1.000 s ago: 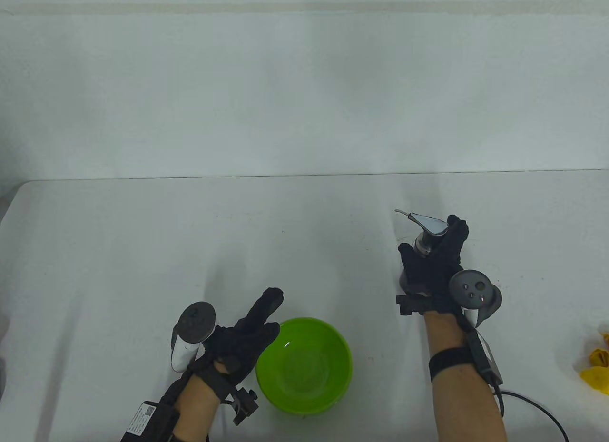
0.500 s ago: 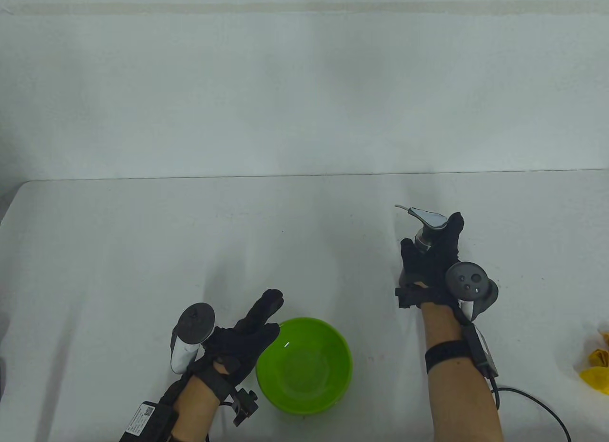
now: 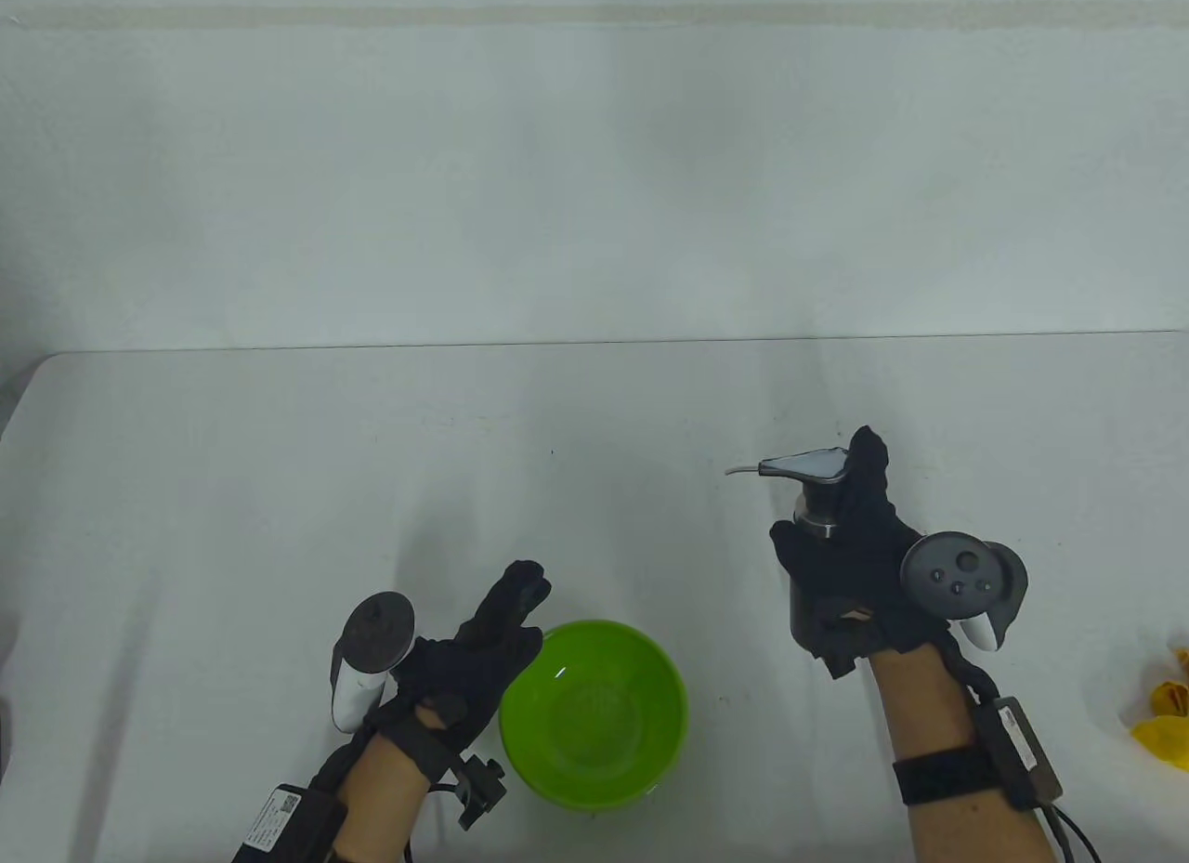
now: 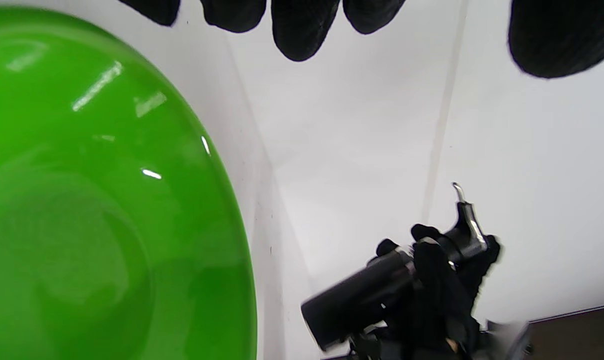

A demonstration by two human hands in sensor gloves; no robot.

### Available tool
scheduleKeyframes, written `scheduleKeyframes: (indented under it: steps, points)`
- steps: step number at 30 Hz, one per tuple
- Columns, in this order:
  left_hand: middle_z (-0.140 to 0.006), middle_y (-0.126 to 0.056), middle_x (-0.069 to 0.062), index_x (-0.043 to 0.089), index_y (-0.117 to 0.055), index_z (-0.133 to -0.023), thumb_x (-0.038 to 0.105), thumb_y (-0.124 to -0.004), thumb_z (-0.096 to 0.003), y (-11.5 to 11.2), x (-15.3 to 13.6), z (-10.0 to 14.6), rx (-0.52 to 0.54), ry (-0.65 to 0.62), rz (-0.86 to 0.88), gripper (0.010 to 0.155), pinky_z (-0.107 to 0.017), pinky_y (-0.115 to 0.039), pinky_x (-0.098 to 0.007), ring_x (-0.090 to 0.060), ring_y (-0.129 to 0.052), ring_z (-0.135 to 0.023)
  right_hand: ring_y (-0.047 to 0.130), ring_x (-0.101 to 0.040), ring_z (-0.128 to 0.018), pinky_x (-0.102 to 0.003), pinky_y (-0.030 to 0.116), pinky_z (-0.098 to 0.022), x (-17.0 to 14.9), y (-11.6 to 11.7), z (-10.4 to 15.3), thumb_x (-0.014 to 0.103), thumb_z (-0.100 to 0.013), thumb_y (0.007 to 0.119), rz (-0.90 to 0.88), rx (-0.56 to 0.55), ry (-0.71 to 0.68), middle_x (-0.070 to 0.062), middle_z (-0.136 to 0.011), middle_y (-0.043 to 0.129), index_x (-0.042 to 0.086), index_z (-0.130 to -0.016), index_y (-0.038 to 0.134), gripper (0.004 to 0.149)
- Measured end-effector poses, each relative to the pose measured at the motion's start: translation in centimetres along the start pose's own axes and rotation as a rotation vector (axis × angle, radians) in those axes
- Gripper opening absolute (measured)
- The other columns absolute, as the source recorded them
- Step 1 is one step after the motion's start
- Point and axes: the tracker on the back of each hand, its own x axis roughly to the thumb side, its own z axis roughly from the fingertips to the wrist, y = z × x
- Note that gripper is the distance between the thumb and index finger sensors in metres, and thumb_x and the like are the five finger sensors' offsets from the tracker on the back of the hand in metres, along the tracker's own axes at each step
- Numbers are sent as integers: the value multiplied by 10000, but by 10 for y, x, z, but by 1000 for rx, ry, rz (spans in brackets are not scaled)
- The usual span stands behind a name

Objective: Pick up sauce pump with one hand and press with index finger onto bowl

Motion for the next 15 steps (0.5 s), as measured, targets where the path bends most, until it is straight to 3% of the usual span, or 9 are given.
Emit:
scheduleKeyframes:
  steps: [3, 7, 15]
  points:
    - [-1200, -390, -88, 284, -304, -1141, 729, -693, -462, 2, 1, 1, 6, -3, -4, 901, -742, -406, -673, -482, -339, -1112, 978, -414, -683, -518, 937, -509, 31, 2, 8, 452, -481, 989, 57, 100, -88, -17, -1056, 534, 517, -944, 39, 1059]
    - [-1199, -394, -89, 283, -315, -1141, 727, -695, -461, 4, 1, 2, 19, -2, -4, 897, -742, -408, -674, -485, -346, -1111, 976, -407, -687, -517, 935, -511, 57, 14, 23, 446, -486, 985, 79, 233, -142, -15, -1043, 549, 513, -964, 71, 1034]
    - [-1198, -400, -89, 286, -317, -1141, 726, -696, -461, 5, 1, 2, 28, -8, -12, 894, -742, -411, -673, -487, -356, -1110, 969, -413, -679, -523, 924, -508, 56, 48, 45, 429, -500, 978, 107, 348, -151, -19, -1042, 539, 491, -972, 84, 1013]
